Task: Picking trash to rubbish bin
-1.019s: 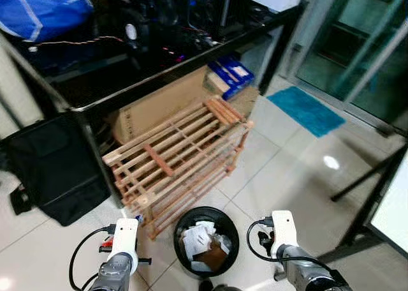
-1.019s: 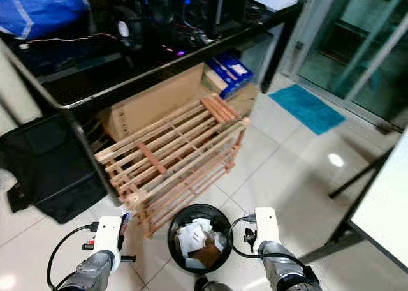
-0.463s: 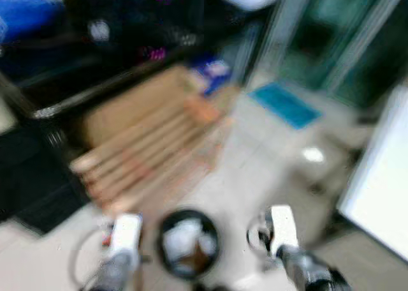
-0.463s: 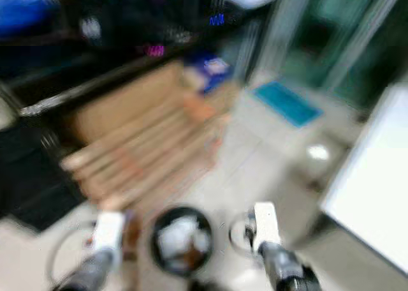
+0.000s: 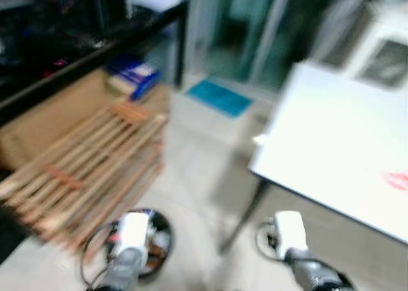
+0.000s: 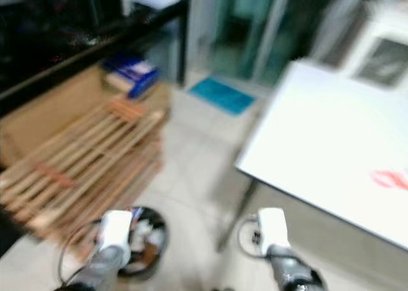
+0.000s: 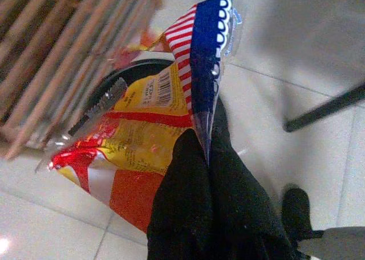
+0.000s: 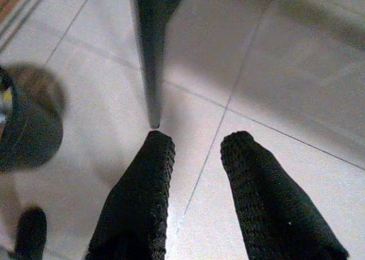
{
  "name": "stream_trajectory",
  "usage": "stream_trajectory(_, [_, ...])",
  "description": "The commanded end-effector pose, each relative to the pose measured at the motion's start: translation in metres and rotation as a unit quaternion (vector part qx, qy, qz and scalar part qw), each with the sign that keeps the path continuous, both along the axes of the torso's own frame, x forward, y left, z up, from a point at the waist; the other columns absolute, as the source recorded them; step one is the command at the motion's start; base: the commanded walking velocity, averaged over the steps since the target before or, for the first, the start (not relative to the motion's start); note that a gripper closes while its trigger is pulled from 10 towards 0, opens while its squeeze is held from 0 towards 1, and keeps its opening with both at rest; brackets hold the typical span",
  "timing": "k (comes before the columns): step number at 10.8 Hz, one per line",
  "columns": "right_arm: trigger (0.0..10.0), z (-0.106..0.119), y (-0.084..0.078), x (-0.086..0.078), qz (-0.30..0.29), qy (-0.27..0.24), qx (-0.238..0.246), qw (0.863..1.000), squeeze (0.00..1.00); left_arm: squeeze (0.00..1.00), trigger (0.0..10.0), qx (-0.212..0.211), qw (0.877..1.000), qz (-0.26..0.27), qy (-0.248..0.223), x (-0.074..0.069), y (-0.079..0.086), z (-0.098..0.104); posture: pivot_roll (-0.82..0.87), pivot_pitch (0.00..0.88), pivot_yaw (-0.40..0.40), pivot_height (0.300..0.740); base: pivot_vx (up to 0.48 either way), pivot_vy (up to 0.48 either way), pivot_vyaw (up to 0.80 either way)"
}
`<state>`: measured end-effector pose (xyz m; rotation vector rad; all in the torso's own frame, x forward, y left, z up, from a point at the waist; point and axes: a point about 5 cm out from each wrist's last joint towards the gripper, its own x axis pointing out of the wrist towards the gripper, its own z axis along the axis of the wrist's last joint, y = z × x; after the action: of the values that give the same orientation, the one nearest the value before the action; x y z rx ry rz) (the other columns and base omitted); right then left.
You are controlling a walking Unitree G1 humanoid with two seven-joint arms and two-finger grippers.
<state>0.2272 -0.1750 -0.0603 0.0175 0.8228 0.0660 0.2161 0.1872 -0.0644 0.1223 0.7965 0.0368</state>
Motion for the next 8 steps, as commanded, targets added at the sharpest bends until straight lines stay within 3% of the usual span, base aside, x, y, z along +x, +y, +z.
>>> stream_trajectory(1, [10.0, -0.0012, 0.0072, -0.001, 0.002, 0.001, 0.01, 1.0, 0.0, 0.0, 10.0, 0.011, 1.0, 0.011, 0.0, -0.0005, 0.0117, 0.0013, 0.07, 0.047, -0.093, 0.74, 0.0, 0.0, 0.0])
stream_trajectory(8, [10.0, -0.0001, 0.0106, 0.0007, 0.018, -0.001, 0.019, 1.0, 0.0, 0.0, 10.0, 0.021, 0.999, 0.05, -0.008, 0.005, 0.0173, 0.0053, 0.06, 0.063, -0.105, 0.74, 0.0, 0.0, 0.0])
